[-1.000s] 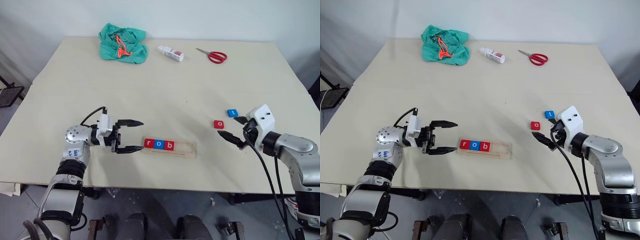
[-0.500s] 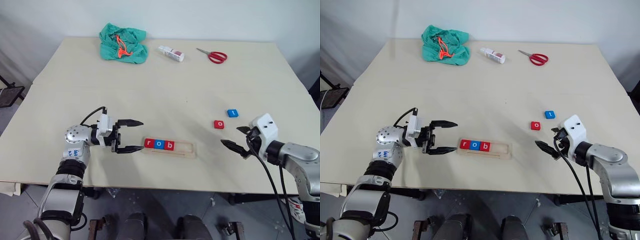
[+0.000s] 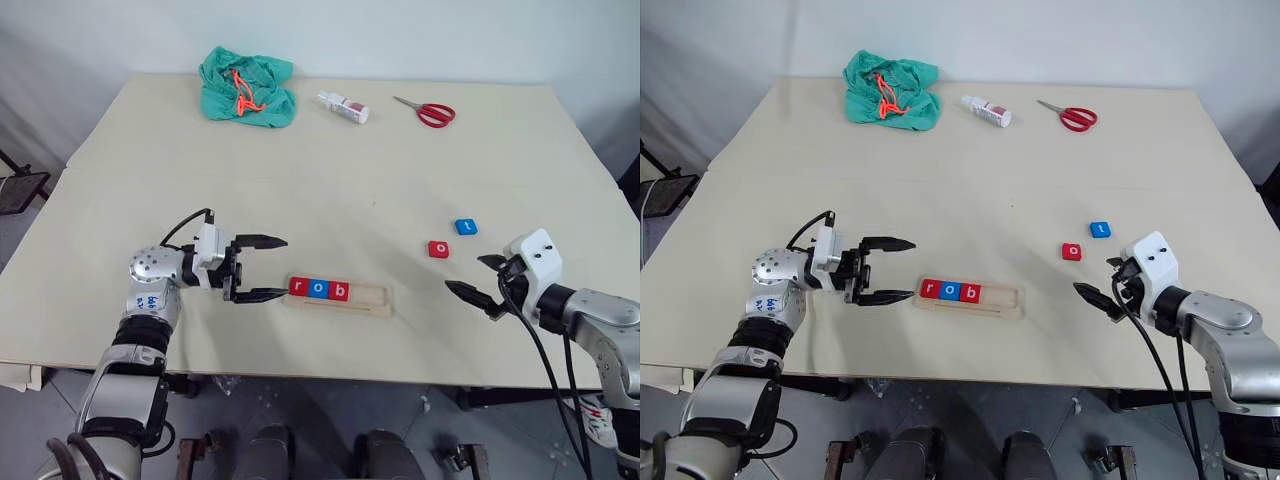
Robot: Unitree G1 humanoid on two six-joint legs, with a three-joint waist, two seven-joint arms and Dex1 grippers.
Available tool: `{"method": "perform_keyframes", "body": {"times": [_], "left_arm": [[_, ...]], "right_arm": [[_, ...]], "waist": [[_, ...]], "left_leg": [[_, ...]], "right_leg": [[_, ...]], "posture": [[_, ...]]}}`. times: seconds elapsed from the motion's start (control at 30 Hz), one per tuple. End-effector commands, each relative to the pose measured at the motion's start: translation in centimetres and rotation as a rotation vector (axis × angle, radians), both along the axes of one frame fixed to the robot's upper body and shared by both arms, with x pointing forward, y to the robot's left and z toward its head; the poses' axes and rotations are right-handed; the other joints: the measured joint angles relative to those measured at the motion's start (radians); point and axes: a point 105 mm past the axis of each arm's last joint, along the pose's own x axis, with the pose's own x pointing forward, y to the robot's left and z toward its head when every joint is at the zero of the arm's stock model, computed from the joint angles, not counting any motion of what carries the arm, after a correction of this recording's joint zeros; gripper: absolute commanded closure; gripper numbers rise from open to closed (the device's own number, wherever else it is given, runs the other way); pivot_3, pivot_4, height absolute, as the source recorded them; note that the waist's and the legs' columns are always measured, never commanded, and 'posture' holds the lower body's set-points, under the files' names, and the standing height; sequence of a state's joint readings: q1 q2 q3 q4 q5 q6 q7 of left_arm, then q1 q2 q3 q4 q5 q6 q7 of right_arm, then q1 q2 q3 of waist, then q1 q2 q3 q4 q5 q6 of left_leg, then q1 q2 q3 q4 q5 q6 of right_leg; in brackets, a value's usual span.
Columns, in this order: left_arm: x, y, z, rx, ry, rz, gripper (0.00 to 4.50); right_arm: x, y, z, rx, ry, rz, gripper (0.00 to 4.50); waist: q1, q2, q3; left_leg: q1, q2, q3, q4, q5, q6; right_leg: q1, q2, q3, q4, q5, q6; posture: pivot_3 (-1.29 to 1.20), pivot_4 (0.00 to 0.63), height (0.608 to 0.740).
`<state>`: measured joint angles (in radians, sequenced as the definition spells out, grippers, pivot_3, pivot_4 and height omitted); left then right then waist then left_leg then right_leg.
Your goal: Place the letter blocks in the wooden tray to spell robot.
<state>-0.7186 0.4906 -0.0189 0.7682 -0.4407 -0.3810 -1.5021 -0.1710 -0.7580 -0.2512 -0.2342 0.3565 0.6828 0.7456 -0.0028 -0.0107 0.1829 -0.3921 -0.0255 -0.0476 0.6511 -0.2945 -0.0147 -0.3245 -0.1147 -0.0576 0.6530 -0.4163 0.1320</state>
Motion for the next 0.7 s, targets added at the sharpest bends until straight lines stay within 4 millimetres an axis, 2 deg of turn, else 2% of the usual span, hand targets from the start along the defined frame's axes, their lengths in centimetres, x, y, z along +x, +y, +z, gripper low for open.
{"method": "perform_keyframes", "body": {"times": [0.03,0.13,0.27,0.47,0.7], "left_arm": [[-0.9,0.1,0.1,0.049,-0.017,-0.1,0.0],[-0.9,0.1,0.1,0.048,-0.019,-0.098,0.0],[-0.8,0.2,0.1,0.044,-0.023,-0.092,0.0],[-1.1,0.2,-0.1,0.041,-0.022,-0.096,0.0],[-1.2,0.3,0.0,0.045,-0.02,-0.098,0.0]], "right_arm": [[-0.1,-0.3,1.5,-0.009,-0.05,-0.006,0.03],[0.3,0.2,1.7,0.015,-0.057,-0.025,0.03],[2.0,1.7,2.3,0.148,-0.114,-0.148,0.03],[4.2,4.2,0.6,0.24,-0.129,-0.298,0.03],[6.2,3.8,-0.8,0.223,-0.158,-0.418,0.03]], "waist": [[0.0,0.0,0.0],[0.0,0.0,0.0],[-0.006,0.0,0.0],[-0.005,0.0,0.0],[-0.005,0.0,0.0]], "left_leg": [[0.0,0.0,0.0,0.0,0.0,0.0],[0.0,0.0,0.0,0.0,0.0,0.0],[0.0,0.001,0.0,0.0,0.0,0.0],[0.001,0.0,-0.003,-0.001,0.0,0.0],[0.001,-0.002,-0.005,-0.001,0.0,0.0]], "right_leg": [[0.0,0.0,0.0,0.0,0.0,0.0],[0.0,0.0,0.0,0.0,0.0,0.0],[0.0,0.0,0.0,0.0,0.0,0.0],[-0.001,0.0,0.001,0.002,0.0,0.0],[-0.002,-0.001,0.003,0.004,0.0,0.0]], "posture": [[0.0,0.15,0.74],[0.0,0.15,0.74],[0.0,0.15,0.74],[0.0,0.15,0.74],[0.0,0.15,0.74]]}}
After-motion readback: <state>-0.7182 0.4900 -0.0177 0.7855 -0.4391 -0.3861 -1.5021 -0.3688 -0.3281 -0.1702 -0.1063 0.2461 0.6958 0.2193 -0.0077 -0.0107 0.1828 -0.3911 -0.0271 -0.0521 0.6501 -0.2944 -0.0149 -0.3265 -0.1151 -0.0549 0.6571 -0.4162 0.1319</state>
